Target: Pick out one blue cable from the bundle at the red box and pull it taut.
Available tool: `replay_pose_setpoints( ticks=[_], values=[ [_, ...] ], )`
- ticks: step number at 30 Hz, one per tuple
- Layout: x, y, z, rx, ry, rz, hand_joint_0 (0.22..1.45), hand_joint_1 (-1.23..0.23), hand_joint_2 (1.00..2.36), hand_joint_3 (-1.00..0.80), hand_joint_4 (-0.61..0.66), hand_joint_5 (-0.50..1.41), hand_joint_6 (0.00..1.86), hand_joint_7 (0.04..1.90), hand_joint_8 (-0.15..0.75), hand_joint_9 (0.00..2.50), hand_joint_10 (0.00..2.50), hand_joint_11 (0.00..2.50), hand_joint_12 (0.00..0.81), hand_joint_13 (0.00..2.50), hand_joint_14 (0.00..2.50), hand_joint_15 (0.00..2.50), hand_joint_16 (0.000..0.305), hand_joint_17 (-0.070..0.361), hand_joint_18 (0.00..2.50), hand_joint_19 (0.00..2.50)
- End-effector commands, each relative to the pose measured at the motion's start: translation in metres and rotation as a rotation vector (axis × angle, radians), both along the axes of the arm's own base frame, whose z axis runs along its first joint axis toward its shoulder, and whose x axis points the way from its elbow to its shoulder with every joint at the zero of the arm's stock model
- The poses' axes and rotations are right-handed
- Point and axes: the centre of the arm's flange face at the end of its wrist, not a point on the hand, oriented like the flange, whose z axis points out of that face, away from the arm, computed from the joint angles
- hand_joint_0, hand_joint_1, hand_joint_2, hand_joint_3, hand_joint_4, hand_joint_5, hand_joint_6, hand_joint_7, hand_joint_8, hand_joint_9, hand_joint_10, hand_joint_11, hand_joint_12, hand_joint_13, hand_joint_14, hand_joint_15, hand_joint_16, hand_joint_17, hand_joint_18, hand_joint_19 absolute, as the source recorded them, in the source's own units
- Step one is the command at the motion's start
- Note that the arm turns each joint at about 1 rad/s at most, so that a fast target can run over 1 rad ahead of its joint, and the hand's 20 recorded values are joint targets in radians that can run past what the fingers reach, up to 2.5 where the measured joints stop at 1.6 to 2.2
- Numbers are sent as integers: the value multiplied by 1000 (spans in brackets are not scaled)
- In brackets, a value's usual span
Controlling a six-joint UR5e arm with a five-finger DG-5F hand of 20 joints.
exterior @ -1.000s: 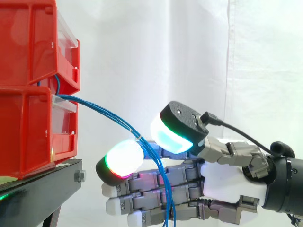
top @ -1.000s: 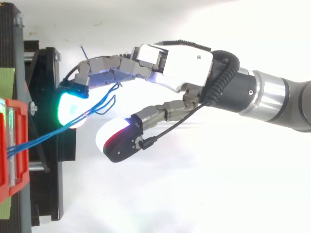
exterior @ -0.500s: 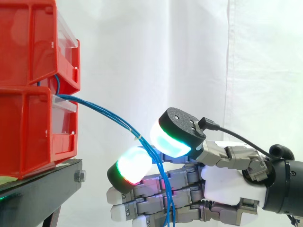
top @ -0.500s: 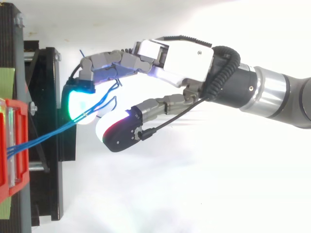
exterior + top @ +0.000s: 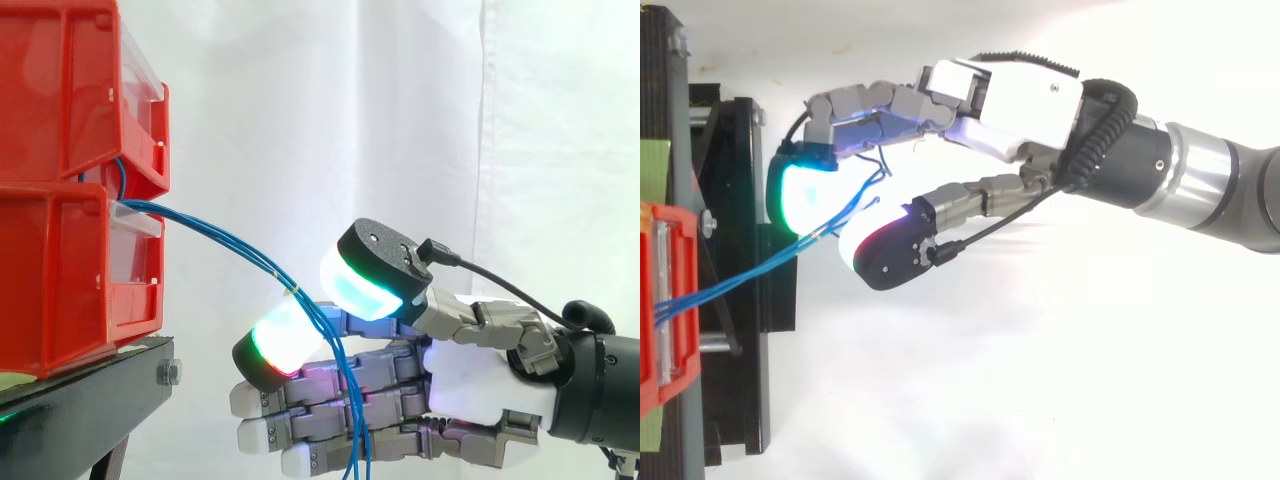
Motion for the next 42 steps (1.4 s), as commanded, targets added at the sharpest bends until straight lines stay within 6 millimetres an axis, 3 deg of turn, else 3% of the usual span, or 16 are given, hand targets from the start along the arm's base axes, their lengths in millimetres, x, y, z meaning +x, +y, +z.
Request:
replay_pose_setpoints(
  ticks=[1,9,17,26,30,42],
  values=[
    [3,0,4,5,-7,0,514,-609,1000,-500,118,-147,552,1208,230,620,13,339,287,535,12,304,36,81,387,522],
    [11,3,19,7,-26,2,530,-649,1000,-500,114,-164,657,1101,226,624,13,345,282,546,12,312,35,79,397,540],
    [12,8,18,7,-26,7,551,-653,1005,-458,108,-195,770,959,221,625,12,364,274,556,13,325,34,77,412,551],
    [12,13,17,1,-26,11,509,-653,1000,-500,116,-167,607,1132,226,607,12,356,289,543,12,327,37,84,409,551],
    [12,8,1,-5,-5,8,506,-649,1000,-500,118,-164,591,1151,228,607,11,355,289,544,12,322,38,85,402,551],
    [13,13,1,-11,-10,14,507,-639,1000,-500,119,-161,593,1159,232,625,14,367,290,547,12,329,38,85,411,560]
  ],
)
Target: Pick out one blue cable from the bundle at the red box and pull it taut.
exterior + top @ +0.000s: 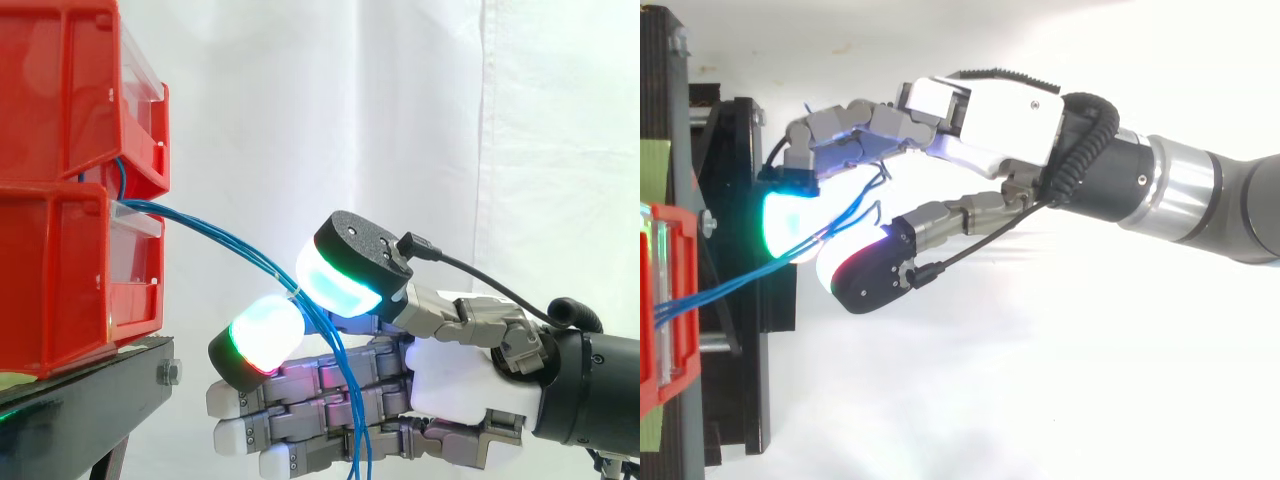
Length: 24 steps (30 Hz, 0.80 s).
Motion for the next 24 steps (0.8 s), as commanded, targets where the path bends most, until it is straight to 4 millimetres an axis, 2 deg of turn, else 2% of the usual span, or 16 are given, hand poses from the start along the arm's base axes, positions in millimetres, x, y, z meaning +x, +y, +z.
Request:
replay_pose_setpoints(
  ticks=[1,12,24],
  values=[
    [0,0,-1,-4,4,-2,509,-634,1000,-500,121,-161,600,1150,230,627,11,350,291,552,13,332,38,84,410,560],
    [-1,-3,-1,-1,5,18,546,-610,1004,-462,111,-170,698,1042,226,650,12,373,282,579,13,351,36,80,425,584],
    [2,-3,4,35,-34,55,543,-606,1001,-487,121,-167,701,1023,231,701,12,386,281,617,16,389,36,81,454,603]
  ],
)
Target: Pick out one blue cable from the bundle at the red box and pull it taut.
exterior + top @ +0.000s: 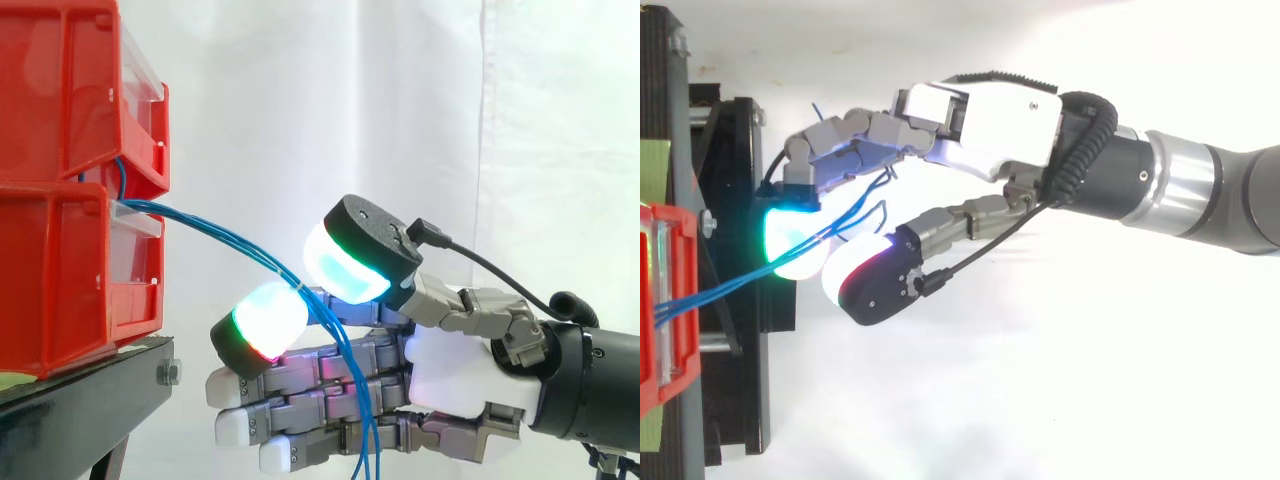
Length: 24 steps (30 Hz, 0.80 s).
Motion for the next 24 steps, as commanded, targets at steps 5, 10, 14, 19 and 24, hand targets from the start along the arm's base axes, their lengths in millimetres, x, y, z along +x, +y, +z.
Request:
replay_pose_setpoints(
  ticks=[5,10,14,19,24],
  values=[
    [1,-3,3,40,-25,7,549,-570,1003,-482,145,-152,681,1067,244,788,15,415,284,672,15,414,35,80,478,627],
    [1,-3,3,40,-25,7,563,-512,1004,-458,136,-131,667,1116,253,908,15,461,282,778,18,482,35,79,565,677],
    [1,-3,3,42,-25,7,575,-528,1006,-446,130,-130,675,1103,248,927,17,473,282,787,18,493,35,78,581,684],
    [2,-3,4,42,-30,8,586,-535,1013,-382,123,-134,710,1064,249,936,18,487,279,788,20,506,34,77,583,686],
    [2,-3,4,42,-30,8,585,-538,1016,-344,114,-136,715,1071,252,926,17,485,281,780,19,513,35,78,574,686]
  ],
)
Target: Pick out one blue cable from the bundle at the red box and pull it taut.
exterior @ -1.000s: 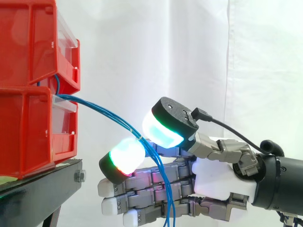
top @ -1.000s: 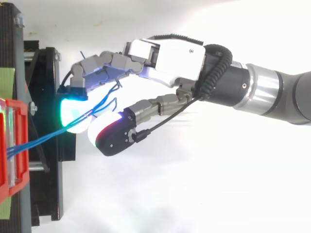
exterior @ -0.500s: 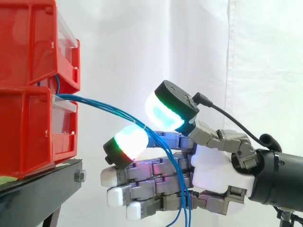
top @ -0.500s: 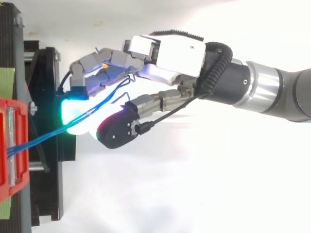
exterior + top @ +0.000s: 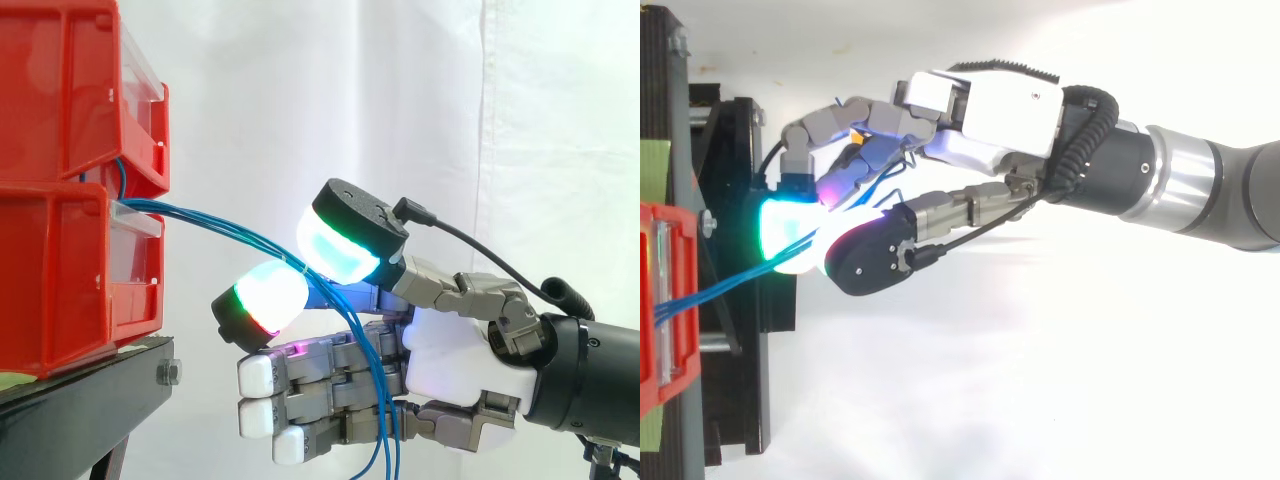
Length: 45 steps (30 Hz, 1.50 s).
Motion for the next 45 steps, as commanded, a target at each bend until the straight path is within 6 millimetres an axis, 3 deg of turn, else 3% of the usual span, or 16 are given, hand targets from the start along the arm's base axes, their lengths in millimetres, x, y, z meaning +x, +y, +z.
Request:
replay_pose_setpoints(
  ticks=[1,7,13,14,18,37,45],
  values=[
    [0,1,0,0,-1,1,586,-543,1016,-345,127,-140,722,1061,245,910,17,486,281,773,18,507,35,78,573,687],
    [1,5,0,0,-1,6,540,-624,1000,-494,138,-147,735,1032,251,903,16,485,289,769,20,503,37,83,575,688],
    [1,7,0,1,0,6,527,-658,1000,-500,147,-147,764,988,246,932,15,506,292,787,18,504,38,85,601,674],
    [1,8,0,1,0,7,583,-629,1002,-476,119,-143,766,1005,237,945,16,527,279,793,19,513,36,80,623,694],
    [1,8,0,1,0,7,581,-633,1022,-274,83,-178,835,956,235,924,17,581,278,809,20,545,36,81,621,703],
    [1,10,0,8,5,12,582,-664,1033,-71,2,-203,913,950,231,929,20,714,285,831,22,596,37,83,631,727],
    [6,13,9,69,12,29,598,-678,1035,-53,-27,-206,923,973,231,921,21,721,286,835,21,597,37,83,646,727]
  ],
)
